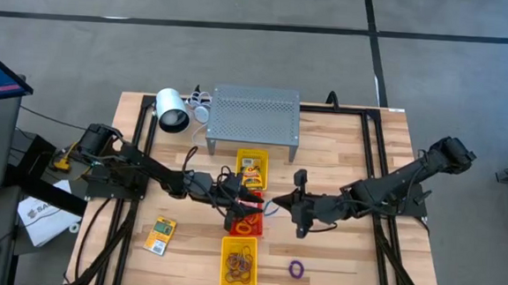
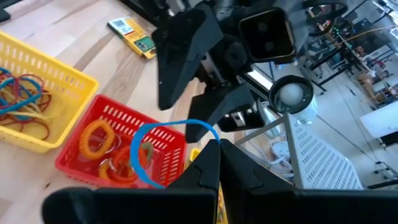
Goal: Pick & Place Office Desk Supplies
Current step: Put the blue rubber band into the bottom yellow bin
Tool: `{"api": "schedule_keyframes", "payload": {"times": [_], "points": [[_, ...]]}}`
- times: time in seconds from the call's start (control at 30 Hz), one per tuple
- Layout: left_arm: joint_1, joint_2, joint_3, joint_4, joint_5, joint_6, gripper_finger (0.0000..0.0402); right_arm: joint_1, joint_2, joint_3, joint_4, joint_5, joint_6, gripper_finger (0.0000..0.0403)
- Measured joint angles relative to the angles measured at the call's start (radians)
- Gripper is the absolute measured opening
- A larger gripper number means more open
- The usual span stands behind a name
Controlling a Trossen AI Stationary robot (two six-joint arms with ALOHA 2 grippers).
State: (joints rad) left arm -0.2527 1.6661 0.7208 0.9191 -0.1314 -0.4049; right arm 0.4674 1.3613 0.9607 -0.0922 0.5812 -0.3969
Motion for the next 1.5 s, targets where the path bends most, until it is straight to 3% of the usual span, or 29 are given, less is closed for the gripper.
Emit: {"api": "schedule_keyframes", "payload": {"times": [0.53,0.97,1.37,1.5], "points": [[0.000,0.000,0.000,0.000,0.000,0.001,0.0145,-0.025,0.000,0.000,0.071,-0.003,-0.030,0.0000],[0.000,0.000,0.000,-0.006,0.001,0.018,0.0008,-0.024,0.000,0.000,0.071,-0.005,-0.029,0.0000],[0.000,0.000,0.000,-0.007,0.003,0.034,0.0005,-0.023,0.000,0.000,0.071,-0.022,0.027,0.0002],[0.000,0.000,0.000,-0.008,0.003,0.034,0.0003,-0.023,0.000,0.000,0.068,-0.077,0.030,0.0033]]}}
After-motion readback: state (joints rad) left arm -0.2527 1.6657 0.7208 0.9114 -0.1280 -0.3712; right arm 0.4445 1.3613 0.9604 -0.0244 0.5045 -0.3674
